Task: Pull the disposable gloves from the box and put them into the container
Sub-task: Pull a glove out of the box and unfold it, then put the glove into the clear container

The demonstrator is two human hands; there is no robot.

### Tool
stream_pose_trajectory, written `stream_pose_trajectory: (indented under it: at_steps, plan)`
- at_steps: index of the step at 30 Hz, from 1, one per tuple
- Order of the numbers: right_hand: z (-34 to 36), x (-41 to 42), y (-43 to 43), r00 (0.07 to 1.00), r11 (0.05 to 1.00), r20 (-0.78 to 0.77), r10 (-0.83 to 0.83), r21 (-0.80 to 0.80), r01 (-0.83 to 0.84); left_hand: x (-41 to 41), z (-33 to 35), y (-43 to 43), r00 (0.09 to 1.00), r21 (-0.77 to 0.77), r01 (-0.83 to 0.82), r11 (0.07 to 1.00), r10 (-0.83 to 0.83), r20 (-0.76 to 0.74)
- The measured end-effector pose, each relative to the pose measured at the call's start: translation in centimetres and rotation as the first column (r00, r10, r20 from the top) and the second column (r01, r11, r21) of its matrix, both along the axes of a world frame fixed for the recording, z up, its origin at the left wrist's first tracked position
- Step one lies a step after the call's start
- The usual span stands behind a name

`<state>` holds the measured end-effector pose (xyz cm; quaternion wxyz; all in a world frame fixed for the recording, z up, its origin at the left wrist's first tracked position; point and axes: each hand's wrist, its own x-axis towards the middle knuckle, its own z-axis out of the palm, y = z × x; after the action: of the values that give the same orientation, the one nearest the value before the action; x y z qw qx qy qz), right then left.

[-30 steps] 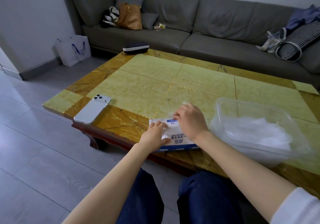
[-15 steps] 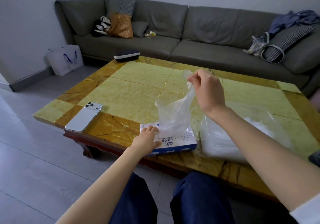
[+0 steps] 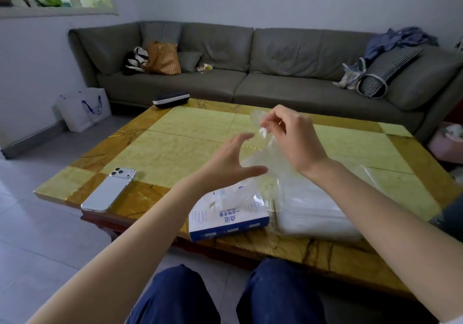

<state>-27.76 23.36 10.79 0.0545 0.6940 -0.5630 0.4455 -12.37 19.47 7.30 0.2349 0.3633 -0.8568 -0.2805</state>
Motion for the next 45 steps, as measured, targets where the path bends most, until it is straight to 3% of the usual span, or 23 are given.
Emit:
stream_pose_trajectory:
  at_steps: [5,8,11,15,21,25,27,29,32,34,37,41,45]
  plan:
    - [0.1,-0.8,0.7,0.999,0.995,0.013,0.048,0.093,-0.049,-2.4,1.5,0.2,0.995,0.002,0.095,0.996,-0.095,0.027]
    - [-0.1,-1.9,1.3,0.983,0.977,0.182,-0.013,0.212,-0.026,-2.4,1.6,0.3,0.993,0.091,0.112,0.990,-0.108,-0.041]
    - [-0.9,-2.7,2.6,0.895,0.891,0.446,-0.015,0.411,-0.190,-2.2,1.3,0.2,0.992,0.151,0.047,0.987,-0.029,-0.124]
    - [-3.3,-3.3,3.6,0.906,0.751,0.424,-0.004,0.599,-0.277,-1.9,0.3,-0.1,0.972,0.241,-0.035,0.970,0.089,-0.217]
    - [-4.8,-4.4,3.3,0.816,0.796,0.575,-0.060,0.521,-0.309,-0.9,-1.0,-1.1,0.926,0.319,-0.174,0.932,0.265,-0.269]
    - [-4.7,-4.6,2.8,0.765,0.833,0.626,-0.151,0.497,-0.243,0.0,-2.2,-2.2,0.905,0.349,-0.303,0.887,0.383,-0.185]
    - [-4.6,-4.5,2.5,0.750,0.855,0.633,-0.191,0.483,-0.190,0.3,-2.7,-2.6,0.874,0.251,-0.445,0.860,0.478,-0.087]
    - [-4.6,-4.3,2.3,0.719,0.875,0.658,-0.224,0.460,-0.149,0.4,-2.7,-2.4,0.857,0.039,-0.509,0.860,0.511,-0.068]
    - [-4.2,-3.8,1.9,0.691,0.880,0.676,-0.256,0.458,-0.123,-0.6,-1.7,-0.3,0.953,-0.149,-0.293,0.944,0.276,-0.126]
    - [-4.0,-3.1,1.6,0.684,0.876,0.683,-0.258,0.463,-0.132,-1.8,-1.2,1.4,0.993,-0.238,-0.111,0.965,0.118,0.018]
    - [-3.2,-2.0,1.6,0.727,0.872,0.653,-0.212,0.462,-0.160,-3.5,-1.1,2.7,0.981,-0.324,-0.037,0.945,0.096,0.168]
    - [-2.4,-1.0,2.2,0.765,0.878,0.637,-0.090,0.413,-0.241,-4.6,-0.9,2.6,0.991,-0.146,-0.117,0.982,0.106,-0.079]
    - [-2.7,-1.3,2.9,0.784,0.939,0.615,-0.083,0.312,-0.146,-4.6,-0.3,1.6,0.951,-0.021,-0.213,0.977,0.202,-0.234]
